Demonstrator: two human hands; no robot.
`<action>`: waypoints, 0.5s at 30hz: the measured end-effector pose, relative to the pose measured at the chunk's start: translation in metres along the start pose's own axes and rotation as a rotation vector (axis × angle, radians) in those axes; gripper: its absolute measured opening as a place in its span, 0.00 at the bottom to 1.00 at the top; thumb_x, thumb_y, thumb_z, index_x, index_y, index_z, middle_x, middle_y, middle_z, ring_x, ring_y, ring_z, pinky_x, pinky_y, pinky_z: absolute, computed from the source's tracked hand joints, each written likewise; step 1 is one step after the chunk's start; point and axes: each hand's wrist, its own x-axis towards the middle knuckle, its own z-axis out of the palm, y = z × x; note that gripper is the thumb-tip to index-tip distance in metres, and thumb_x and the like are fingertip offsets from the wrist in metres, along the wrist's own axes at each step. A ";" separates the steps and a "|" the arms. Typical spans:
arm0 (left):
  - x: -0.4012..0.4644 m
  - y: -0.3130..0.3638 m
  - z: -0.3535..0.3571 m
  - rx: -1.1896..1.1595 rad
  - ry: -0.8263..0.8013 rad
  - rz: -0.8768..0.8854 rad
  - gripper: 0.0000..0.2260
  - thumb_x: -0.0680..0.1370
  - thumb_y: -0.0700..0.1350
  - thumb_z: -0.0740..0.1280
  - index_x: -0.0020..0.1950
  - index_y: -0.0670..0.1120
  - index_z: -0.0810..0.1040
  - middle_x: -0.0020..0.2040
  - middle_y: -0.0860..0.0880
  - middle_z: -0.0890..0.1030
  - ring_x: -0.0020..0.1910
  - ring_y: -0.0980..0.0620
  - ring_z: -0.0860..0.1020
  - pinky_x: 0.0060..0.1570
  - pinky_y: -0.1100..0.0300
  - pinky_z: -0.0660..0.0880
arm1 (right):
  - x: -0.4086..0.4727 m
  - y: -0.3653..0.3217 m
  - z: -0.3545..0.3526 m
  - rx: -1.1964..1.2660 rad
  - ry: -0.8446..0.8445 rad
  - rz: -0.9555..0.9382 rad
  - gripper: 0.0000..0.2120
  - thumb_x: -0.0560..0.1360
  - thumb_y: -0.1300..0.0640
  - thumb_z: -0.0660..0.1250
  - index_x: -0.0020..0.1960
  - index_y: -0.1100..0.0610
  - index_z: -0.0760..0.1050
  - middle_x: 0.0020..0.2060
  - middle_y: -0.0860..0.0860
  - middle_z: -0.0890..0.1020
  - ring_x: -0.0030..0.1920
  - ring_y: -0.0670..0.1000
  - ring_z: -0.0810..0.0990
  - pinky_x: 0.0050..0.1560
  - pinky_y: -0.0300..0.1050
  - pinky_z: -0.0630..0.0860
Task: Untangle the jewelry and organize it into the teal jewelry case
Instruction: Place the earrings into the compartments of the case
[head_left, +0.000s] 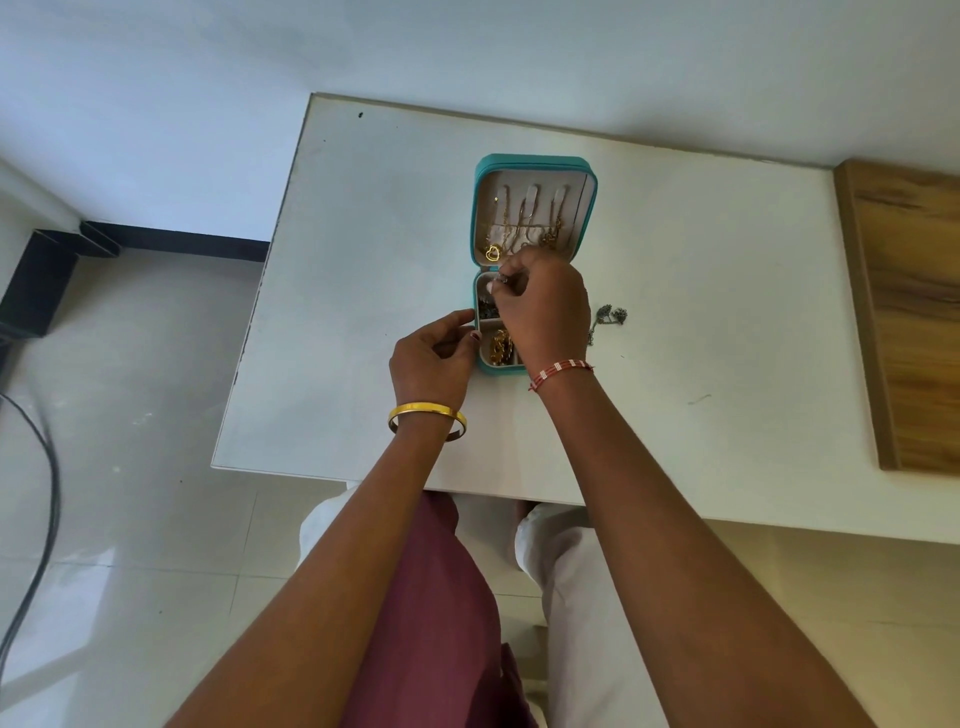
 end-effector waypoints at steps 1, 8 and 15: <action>0.000 0.000 0.000 -0.002 0.001 0.000 0.14 0.74 0.38 0.68 0.59 0.42 0.78 0.53 0.44 0.82 0.46 0.57 0.77 0.54 0.66 0.72 | -0.002 0.001 -0.001 0.024 -0.019 -0.012 0.09 0.71 0.57 0.71 0.50 0.59 0.80 0.50 0.55 0.83 0.50 0.54 0.80 0.48 0.43 0.77; -0.002 0.000 0.000 -0.033 0.002 -0.016 0.12 0.74 0.39 0.67 0.58 0.42 0.79 0.52 0.44 0.82 0.46 0.56 0.77 0.54 0.63 0.73 | -0.017 0.011 -0.028 0.115 0.070 0.044 0.08 0.73 0.62 0.67 0.52 0.61 0.80 0.50 0.58 0.80 0.45 0.48 0.78 0.40 0.22 0.67; -0.014 -0.009 -0.004 -0.135 0.025 -0.112 0.10 0.76 0.40 0.65 0.56 0.43 0.79 0.50 0.43 0.82 0.47 0.47 0.80 0.55 0.51 0.77 | -0.046 0.033 -0.050 0.251 0.085 0.132 0.06 0.73 0.65 0.67 0.49 0.62 0.81 0.45 0.54 0.83 0.44 0.46 0.79 0.44 0.22 0.71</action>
